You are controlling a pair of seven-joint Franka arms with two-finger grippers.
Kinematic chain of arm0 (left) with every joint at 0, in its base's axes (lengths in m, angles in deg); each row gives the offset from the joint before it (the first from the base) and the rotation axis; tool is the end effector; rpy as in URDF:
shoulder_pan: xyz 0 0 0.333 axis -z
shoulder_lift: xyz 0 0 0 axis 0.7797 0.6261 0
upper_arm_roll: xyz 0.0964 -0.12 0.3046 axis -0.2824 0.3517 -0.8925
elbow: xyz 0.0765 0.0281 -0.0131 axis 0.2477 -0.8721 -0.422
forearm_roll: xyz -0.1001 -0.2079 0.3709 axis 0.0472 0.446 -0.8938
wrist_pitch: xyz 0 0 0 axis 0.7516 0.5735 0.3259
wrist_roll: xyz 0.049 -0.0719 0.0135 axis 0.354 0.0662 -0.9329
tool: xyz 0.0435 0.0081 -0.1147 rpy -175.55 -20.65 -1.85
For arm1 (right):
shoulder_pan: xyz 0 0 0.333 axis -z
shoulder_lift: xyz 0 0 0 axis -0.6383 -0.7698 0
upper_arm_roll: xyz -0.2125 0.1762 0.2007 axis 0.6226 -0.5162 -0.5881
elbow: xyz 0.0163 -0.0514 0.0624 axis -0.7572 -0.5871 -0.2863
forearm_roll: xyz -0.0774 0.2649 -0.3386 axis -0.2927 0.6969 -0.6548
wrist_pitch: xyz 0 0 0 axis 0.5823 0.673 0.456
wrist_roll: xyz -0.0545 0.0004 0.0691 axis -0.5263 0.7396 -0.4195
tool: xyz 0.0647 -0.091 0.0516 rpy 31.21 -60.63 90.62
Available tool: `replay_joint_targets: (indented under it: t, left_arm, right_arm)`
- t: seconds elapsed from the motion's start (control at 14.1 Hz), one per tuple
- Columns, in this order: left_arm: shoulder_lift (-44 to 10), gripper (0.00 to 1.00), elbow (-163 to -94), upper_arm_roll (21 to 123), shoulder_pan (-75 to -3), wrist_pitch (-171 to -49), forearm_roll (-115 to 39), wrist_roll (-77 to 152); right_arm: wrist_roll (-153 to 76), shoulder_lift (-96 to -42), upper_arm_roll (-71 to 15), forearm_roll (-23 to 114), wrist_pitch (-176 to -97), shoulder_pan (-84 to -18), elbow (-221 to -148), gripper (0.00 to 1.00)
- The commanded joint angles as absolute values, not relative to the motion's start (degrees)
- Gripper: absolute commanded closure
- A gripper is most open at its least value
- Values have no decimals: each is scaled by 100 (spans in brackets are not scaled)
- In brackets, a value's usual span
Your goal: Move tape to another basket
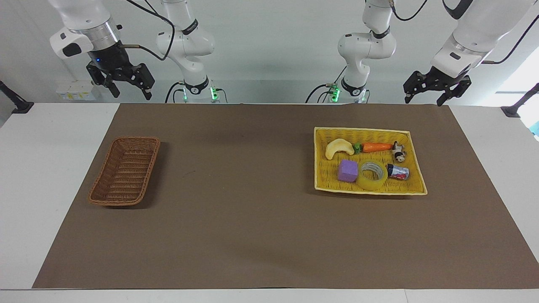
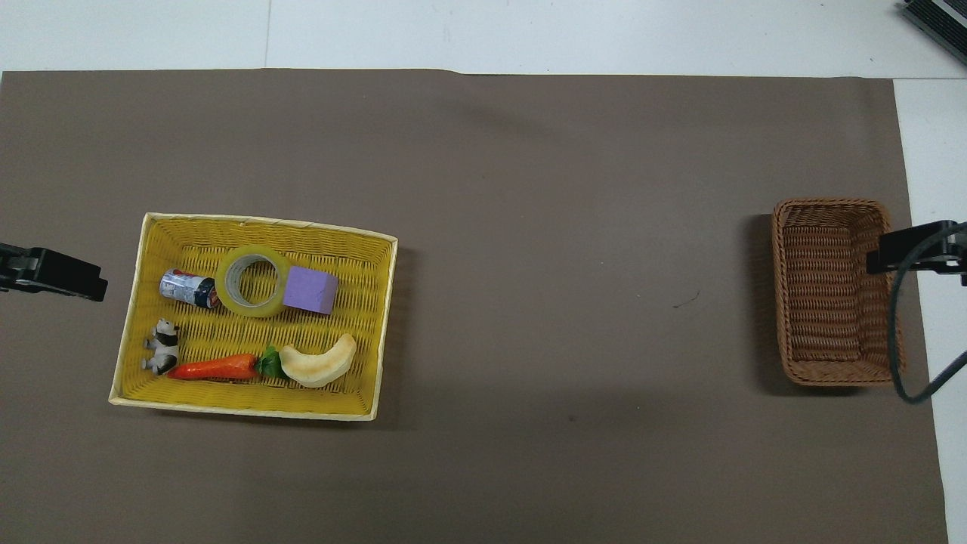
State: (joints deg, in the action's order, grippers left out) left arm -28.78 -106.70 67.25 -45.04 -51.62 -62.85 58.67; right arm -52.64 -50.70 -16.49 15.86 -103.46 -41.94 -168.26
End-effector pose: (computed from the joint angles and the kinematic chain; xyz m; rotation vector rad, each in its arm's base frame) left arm 0.5663 -0.0410 0.6664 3.1198 -0.2633 -0.1373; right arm 0.5690 -0.0186 0.6825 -3.1120 0.2196 -0.0040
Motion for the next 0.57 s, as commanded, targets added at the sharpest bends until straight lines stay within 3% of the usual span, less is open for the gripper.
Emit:
replay_joint_targets:
  t: [0.0, 0.5]
  left_arm:
    - [-2821, 0, -10482, 6775, -4596, -5083, -6280, 5819]
    - [-2822, 0, -10500, 6775, -4702, -5093, -6245, 5819]
  right_arm:
    - [-5072, -4985, -1678, 1590, -10318, -4133, -16921, 0]
    - [-5063, -4985, -1678, 1590, -10318, -4133, -16921, 0]
